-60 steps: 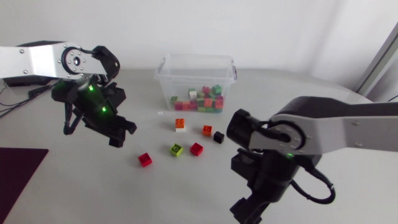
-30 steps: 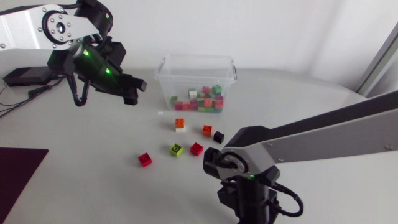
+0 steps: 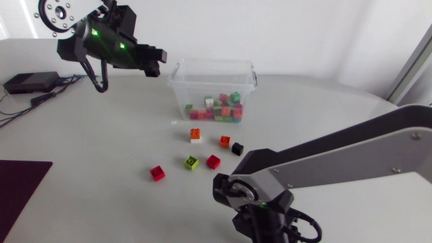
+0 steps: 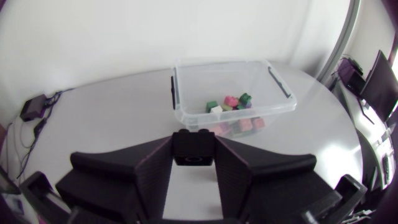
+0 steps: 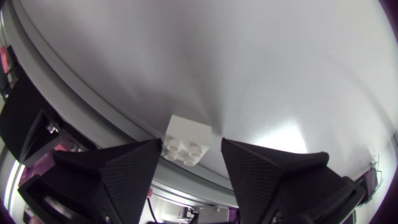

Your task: Place the duplo bricks in the container

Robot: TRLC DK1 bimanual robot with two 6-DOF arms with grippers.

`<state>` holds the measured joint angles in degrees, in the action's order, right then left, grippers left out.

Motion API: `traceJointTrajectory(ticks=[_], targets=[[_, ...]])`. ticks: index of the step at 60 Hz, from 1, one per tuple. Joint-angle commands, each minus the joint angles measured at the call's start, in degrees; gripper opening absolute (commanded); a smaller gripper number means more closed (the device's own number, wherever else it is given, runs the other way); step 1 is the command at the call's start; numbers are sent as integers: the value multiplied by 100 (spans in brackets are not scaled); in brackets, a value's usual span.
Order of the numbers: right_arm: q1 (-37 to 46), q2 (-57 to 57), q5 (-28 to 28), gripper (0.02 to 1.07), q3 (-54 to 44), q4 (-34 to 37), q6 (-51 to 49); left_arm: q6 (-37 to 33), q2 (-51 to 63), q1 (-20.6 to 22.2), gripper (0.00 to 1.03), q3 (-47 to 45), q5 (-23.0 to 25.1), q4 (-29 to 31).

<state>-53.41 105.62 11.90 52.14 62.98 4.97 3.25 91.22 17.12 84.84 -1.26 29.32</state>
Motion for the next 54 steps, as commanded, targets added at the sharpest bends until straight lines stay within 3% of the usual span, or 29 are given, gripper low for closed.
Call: traceJointTrajectory(ticks=[1, 10, 19, 30, 54], targets=[[-65, 108, -153, 47, -11, -5, 215, 194, 80, 124, 24, 226, 64, -199], [50, -165, -461, 34, -90, -146, 250, 238, 274, 300, 24, 226, 64, -656], [612, -859, -715, 32, -55, -251, 136, 238, 616, 414, 24, 332, 64, -1078], [1131, -1624, -707, 31, 657, -84, -84, 220, 1100, 494, 24, 507, 64, -1596], [1860, -2169, -223, 31, 1571, -304, -383, 247, 2066, 590, 29, 1413, 64, -1649]])
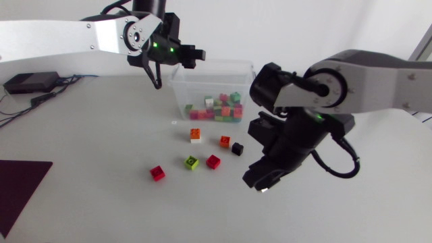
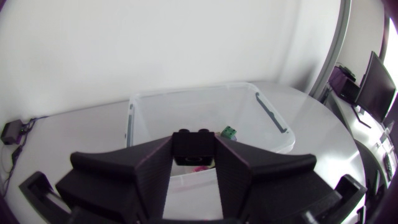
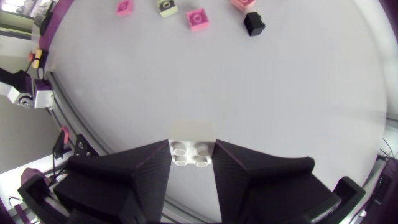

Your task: Place the duplo bricks in the container

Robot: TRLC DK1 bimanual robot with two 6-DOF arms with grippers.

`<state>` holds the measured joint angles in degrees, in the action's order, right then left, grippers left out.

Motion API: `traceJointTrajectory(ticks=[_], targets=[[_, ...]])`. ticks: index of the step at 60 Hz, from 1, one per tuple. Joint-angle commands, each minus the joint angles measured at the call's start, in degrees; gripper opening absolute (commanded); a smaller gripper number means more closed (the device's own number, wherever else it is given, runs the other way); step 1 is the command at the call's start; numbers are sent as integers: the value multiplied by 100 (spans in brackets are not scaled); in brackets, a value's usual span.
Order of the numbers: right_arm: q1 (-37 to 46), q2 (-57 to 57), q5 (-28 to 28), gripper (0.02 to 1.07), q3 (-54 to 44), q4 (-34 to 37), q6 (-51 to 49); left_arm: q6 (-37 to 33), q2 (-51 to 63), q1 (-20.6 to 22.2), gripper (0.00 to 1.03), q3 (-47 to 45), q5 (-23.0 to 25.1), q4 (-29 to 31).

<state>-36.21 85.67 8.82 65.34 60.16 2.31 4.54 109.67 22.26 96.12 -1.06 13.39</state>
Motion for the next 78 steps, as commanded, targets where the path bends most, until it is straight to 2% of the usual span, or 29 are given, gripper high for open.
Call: traceJointTrajectory(ticks=[1, 11, 22, 25, 29, 35, 42, 47, 55, 60, 65, 72, 78], targets=[[166, -191, 94, 31, 286, -40, -125, 118, 266, 85, 29, 338, 44, -56], [492, -270, 164, 31, 462, -215, -231, 109, 565, 112, 30, 698, 18, -47], [641, -375, 243, 31, 488, -444, -257, 100, 969, 94, 32, 1120, -237, -82], [694, -384, 278, 31, 523, -497, -266, 83, 995, 103, 49, 1129, -351, -187], [773, -402, 349, 31, 585, -602, -275, 12, 1004, 121, 65, 1032, -536, -407], [852, -402, 366, 31, 743, -725, -301, -207, 863, 208, 77, 733, -905, -741], [1001, -375, 384, 31, 937, -962, -380, -366, 310, 200, 95, 135, -957, -1216], [1107, -323, 419, 31, 1068, -1182, -406, -515, -59, 182, 97, -207, -931, -1304], [1406, -156, 436, 31, 1297, -1929, -345, -823, -930, 41, 96, -849, -333, -864], [1432, -41, 287, 31, 1332, -2483, -327, -1122, -1211, -108, 96, -972, 44, -3], [1458, 222, 287, 31, 1473, -2852, -195, -1526, -1483, -213, 96, -1315, 370, 560], [1458, 600, 252, 31, 1719, -3212, -46, -2203, -1747, -205, 96, -1877, 405, 1316], [1432, 794, 155, 31, 1824, -3617, 24, -2668, -1896, -213, 96, -2396, 405, 1606]])
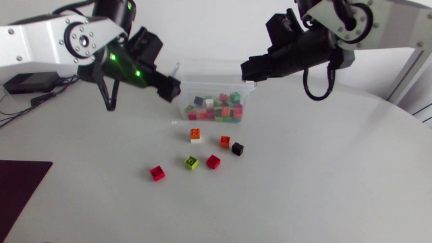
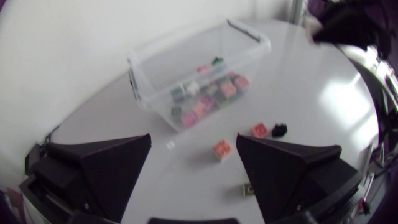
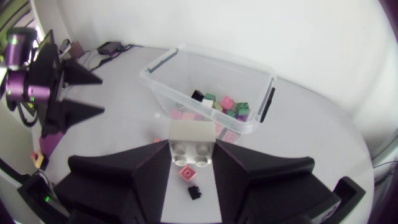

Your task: Place the duplo bricks in the container

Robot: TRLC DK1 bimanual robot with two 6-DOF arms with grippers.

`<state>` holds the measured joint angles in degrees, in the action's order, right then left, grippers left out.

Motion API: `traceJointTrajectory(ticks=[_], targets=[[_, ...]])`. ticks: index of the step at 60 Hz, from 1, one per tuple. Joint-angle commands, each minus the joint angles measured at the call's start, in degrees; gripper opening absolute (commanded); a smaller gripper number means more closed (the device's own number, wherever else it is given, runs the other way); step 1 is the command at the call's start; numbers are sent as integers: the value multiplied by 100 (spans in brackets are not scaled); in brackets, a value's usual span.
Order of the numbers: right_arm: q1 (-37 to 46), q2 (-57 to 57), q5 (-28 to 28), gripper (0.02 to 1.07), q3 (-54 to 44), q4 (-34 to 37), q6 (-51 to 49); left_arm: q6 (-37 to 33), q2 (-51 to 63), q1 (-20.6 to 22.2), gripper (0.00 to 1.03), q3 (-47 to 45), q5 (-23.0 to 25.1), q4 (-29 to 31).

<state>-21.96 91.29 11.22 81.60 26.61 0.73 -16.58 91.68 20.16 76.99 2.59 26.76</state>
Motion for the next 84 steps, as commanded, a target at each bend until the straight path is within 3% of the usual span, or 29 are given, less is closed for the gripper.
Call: traceJointTrajectory(ticks=[1, 21, 61, 74, 78, 79, 80, 81, 82, 84], targets=[[-2, 276, -94, 31, 233, -306, 182, -636, -106, -4, 96, -536, 40, 338], [-107, 1102, -296, 31, 734, -965, 243, -1392, -115, -48, 96, -1485, 49, 637], [-283, 2227, -780, 31, 1420, -1800, 138, -1937, 368, -127, 96, -1907, 40, 672], [-424, 2455, -1228, 34, 1473, -2415, -108, -2078, 412, -127, 96, -2074, 40, 707], [-441, 2561, -1307, 42, 1543, -2459, -135, -2113, 456, -127, 96, -2100, 40, 725], [-459, 2622, -1368, 55, 1604, -2450, -152, -2121, 483, -118, 96, -2118, 40, 734], [-468, 2640, -1395, 59, 1622, -2450, -152, -2130, 500, -109, 96, -2127, 31, 734], [-485, 2693, -1448, 79, 1675, -2424, -179, -2148, 518, -109, 96, -2136, 31, 743], [-494, 2719, -1483, 90, 1701, -2415, -179, -2165, 535, -91, 96, -2144, 31, 751], [-512, 2728, -1527, 104, 1710, -2389, -187, -2192, 570, -74, 96, -2162, 22, 787]])
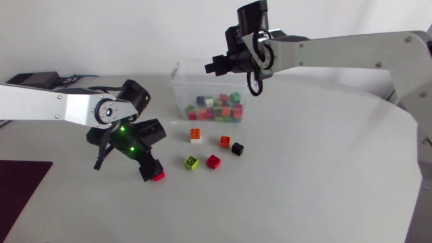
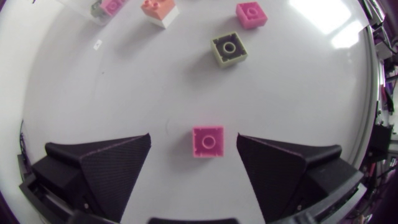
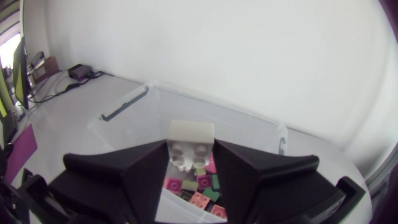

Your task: Place the duplo bricks in the container

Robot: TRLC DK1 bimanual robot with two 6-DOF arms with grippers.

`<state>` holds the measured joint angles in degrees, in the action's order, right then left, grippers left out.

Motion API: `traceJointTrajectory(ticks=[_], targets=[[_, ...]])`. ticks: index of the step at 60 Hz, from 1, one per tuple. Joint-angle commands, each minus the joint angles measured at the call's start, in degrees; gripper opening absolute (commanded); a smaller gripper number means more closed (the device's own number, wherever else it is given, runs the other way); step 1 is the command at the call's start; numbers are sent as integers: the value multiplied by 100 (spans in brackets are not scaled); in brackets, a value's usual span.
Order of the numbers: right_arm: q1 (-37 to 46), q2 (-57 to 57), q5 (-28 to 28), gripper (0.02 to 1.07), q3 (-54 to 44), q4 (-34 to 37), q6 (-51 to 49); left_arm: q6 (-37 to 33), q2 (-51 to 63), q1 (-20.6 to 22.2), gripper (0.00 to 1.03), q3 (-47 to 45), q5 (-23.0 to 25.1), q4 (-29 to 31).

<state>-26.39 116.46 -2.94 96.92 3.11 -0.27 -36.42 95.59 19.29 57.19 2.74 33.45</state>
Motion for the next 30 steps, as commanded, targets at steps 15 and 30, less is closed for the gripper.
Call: traceJointTrajectory(ticks=[15, 30], targets=[[-156, -854, -119, 103, -772, 102, -245, -313, 478, 14, 93, -138, -107, 126], [-147, -2137, 276, 103, -2187, 506, -403, -313, 935, 31, 83, 73, -178, 83]])
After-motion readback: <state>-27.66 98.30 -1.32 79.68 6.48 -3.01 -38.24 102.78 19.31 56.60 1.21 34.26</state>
